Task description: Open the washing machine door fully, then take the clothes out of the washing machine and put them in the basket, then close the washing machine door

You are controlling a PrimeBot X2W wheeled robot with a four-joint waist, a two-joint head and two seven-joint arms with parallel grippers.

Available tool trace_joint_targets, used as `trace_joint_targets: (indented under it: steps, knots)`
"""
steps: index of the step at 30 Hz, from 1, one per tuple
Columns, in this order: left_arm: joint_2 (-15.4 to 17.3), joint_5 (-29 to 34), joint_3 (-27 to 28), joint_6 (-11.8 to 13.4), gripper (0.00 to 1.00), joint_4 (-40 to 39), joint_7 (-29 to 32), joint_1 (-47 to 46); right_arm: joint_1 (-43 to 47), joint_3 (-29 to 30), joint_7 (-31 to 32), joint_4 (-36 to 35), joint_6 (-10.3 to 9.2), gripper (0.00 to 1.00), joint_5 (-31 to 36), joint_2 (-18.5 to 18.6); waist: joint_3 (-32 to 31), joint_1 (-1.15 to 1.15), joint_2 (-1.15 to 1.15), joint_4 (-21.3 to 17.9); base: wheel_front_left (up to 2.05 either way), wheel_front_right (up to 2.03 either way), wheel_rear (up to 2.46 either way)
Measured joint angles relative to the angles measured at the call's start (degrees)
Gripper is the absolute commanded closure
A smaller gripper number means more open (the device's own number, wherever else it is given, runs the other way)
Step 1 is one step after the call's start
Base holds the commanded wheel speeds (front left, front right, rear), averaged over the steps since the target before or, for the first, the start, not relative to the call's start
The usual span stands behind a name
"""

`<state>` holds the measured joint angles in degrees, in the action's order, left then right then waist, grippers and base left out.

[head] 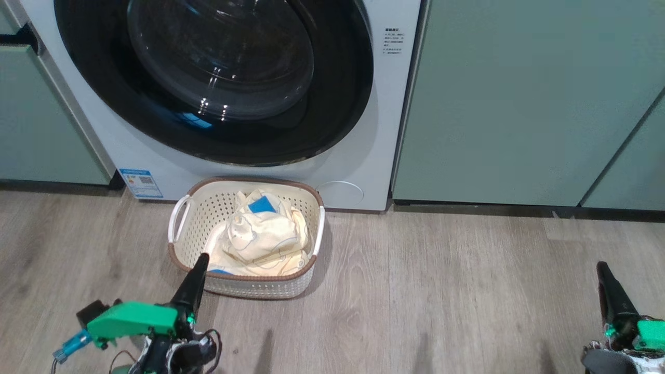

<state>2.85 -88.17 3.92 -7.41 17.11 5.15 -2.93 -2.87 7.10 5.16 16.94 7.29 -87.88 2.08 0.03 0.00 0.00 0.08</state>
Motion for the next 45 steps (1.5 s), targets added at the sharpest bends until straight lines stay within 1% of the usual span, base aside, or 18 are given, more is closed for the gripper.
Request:
trace_joint_targets:
  steps: [7,45]
  knots:
    - [-0.3,-3.7,0.4,0.0,1.0,-1.0,1.0,0.0,0.0,0.3,1.0,-0.7,0.0,1.0,-3.9,0.0,0.1,0.0,0.0,-0.1,0.0,0.0,0.0]
    - [-0.4,-3.8,0.6,0.0,1.0,-1.1,1.0,0.0,0.0,0.3,1.0,-0.7,0.0,1.0,-3.9,0.0,0.1,0.0,0.0,-0.1,0.0,0.0,0.0]
